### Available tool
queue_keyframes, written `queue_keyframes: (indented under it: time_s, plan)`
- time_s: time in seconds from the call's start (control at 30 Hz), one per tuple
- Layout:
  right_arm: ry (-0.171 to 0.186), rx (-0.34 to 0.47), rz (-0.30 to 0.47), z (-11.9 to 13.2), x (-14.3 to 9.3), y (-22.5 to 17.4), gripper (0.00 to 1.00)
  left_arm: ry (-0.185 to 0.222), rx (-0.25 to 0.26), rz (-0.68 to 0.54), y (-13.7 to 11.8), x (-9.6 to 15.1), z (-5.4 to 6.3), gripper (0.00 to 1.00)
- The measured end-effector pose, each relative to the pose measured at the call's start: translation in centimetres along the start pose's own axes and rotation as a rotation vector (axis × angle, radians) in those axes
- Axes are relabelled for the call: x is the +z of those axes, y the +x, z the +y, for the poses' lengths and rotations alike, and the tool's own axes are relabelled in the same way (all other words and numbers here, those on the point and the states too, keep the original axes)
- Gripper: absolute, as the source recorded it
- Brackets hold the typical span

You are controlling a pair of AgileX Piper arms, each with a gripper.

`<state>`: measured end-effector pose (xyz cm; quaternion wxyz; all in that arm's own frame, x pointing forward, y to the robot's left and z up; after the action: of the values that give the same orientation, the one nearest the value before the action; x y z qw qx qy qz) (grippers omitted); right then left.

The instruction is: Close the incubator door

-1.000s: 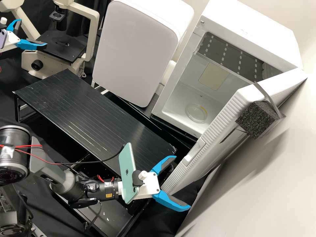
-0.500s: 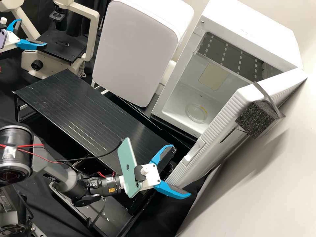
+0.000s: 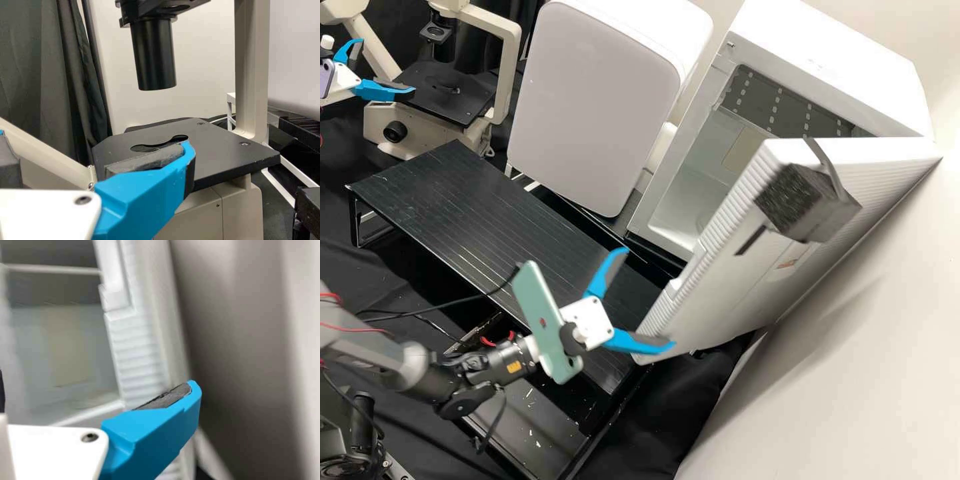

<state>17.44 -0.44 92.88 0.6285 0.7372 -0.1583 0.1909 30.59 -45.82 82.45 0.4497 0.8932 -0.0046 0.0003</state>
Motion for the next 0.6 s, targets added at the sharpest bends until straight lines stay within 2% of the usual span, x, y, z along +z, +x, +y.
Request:
queue_keyframes:
  time_s: [0.13,0.37,0.6]
  plan:
    - [-0.003,-0.018,0.12,-0.4,-2.4,-1.1,1.0,0.0,0.0,0.0,0.0,0.0,0.0,1.0]
    - [0.012,-0.059,0.171,-1.3,-3.3,-1.1,1.0,0.0,0.0,0.0,0.0,0.0,0.0,1.0]
    - [-0.052,-0.103,0.177,-3.0,-3.4,-0.5,1.0,0.0,0.0,0.0,0.0,0.0,0.0,1.0]
